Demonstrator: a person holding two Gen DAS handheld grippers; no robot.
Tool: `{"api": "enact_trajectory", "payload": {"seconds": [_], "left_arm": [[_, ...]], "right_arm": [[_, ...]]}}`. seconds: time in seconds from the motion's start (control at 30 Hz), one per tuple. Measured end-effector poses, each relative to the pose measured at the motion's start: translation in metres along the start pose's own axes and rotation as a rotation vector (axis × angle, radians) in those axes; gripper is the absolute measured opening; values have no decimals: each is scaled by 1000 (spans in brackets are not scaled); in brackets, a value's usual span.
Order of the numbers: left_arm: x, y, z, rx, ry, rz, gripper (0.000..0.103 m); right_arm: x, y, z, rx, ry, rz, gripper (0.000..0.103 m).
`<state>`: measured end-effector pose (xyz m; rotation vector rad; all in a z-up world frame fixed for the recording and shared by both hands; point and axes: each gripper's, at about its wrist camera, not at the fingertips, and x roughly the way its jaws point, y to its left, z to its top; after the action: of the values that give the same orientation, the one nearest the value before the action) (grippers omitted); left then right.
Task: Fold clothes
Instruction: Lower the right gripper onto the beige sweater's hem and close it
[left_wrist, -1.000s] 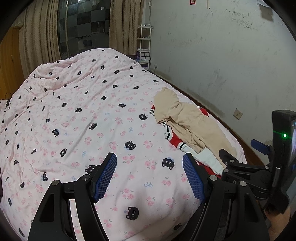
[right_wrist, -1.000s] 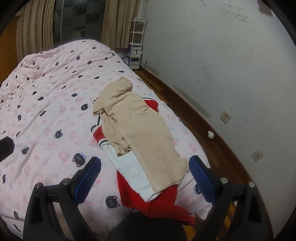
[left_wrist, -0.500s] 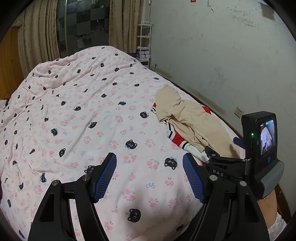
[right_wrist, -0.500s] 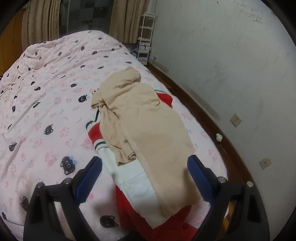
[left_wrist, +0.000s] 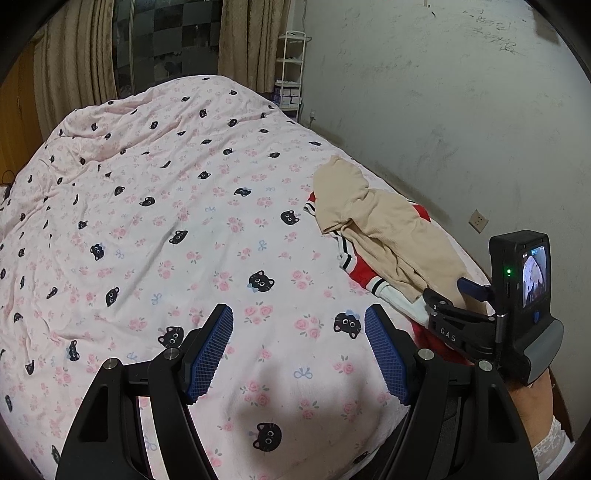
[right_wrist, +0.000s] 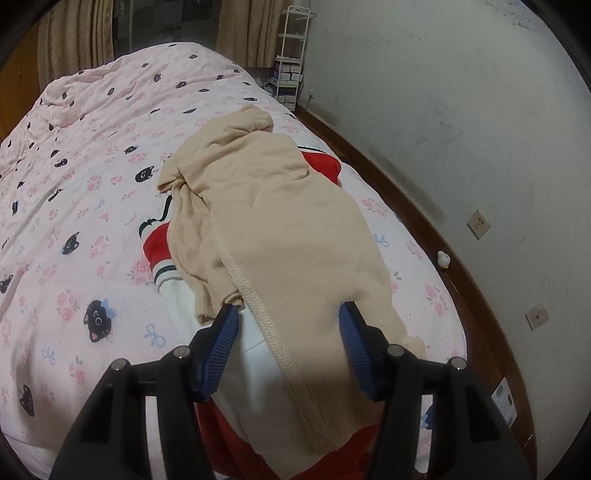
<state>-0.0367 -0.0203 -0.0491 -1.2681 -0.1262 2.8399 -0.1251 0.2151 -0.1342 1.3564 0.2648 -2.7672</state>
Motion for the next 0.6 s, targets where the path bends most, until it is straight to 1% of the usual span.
{"api": "enact_trajectory", "payload": {"seconds": [0.13,0.2,0.27,0.6], "left_arm": [[4,2,2,-5,9,-1,69],[6,3,2,-10,14,-5,69],[7,3,3,-12,18,-8,69],[7,3,2,-10,24,-8,69]], "right_arm": [[4,-4,0,-3,0,13,48],[3,-6,1,0,-2,20,45],[2,-6,2,-2,-6,21,40],[-8,1,5,-55,-39,-32,39]]}}
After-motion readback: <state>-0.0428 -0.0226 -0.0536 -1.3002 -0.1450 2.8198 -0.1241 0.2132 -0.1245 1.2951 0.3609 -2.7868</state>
